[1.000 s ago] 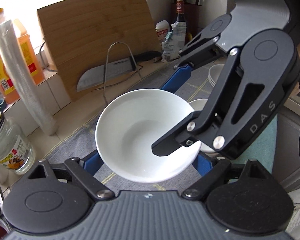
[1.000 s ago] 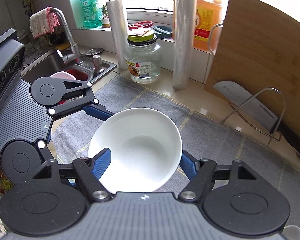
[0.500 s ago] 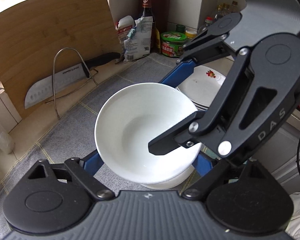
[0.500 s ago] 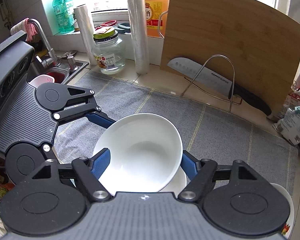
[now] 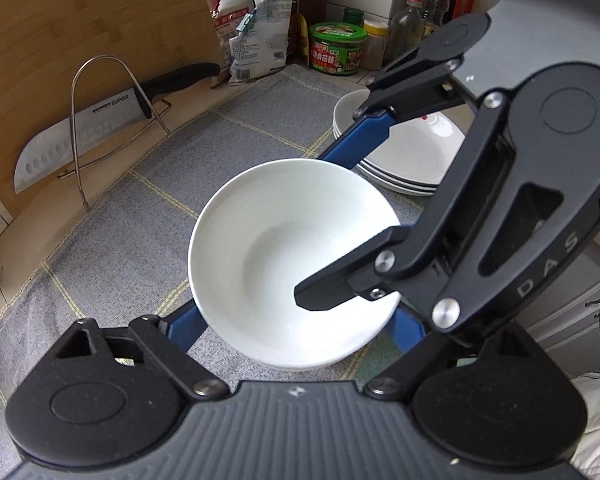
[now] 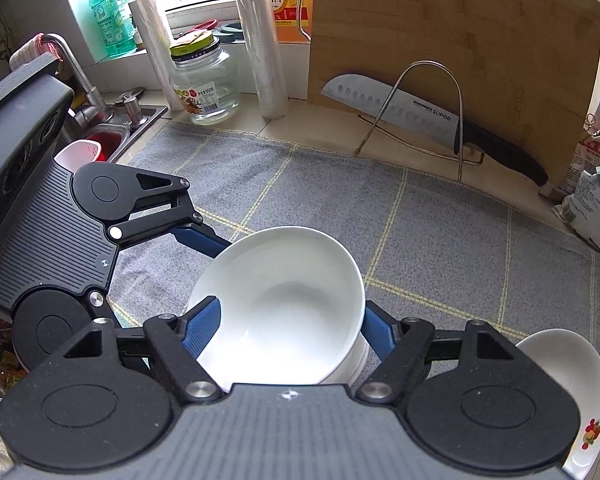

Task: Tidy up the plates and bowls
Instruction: 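Lift the white bowl with the right tool and carry it toward the nested bowls, then lower the bowl into the nested white bowls and open the right tool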

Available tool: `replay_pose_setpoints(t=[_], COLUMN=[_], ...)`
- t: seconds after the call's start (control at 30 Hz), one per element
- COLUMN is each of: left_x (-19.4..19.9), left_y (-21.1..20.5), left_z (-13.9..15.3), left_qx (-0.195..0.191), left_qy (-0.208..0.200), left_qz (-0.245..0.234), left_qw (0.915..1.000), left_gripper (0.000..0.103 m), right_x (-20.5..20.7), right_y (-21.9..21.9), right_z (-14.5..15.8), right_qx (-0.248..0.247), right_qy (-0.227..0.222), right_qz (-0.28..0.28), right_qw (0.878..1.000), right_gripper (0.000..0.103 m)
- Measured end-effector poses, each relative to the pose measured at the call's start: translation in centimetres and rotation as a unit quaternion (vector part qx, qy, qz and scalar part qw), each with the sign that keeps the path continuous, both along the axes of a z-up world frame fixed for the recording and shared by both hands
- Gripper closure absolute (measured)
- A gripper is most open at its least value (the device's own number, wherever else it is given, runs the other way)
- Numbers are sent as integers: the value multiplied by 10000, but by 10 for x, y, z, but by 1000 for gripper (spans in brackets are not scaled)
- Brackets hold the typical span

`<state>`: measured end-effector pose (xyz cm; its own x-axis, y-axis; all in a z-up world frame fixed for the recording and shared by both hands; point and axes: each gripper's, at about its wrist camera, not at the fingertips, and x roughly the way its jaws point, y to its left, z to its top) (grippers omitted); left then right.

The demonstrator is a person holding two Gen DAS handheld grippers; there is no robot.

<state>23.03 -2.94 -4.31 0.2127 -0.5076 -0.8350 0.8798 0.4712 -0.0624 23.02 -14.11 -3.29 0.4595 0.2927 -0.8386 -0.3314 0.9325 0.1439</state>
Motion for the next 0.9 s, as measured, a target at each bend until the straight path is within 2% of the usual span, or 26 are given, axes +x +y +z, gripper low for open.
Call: replay_pose_setpoints(t=[0.33, 0.9], left_x=[-1, 2], left_y=[-2, -4], left_z=[-9, -12], left_qx=[171, 217], left_qy=[68, 104], left_qz=[-97, -124], left_qw=[9998, 9996], left_gripper=[11, 11], right_x=[0, 3], right_y=[-1, 0], right_z=[-12, -16], right_qx=[62, 108], right_qy=[175, 197], right_qz=[-110, -125], right_qw=[9998, 9997], right_gripper=[22, 18])
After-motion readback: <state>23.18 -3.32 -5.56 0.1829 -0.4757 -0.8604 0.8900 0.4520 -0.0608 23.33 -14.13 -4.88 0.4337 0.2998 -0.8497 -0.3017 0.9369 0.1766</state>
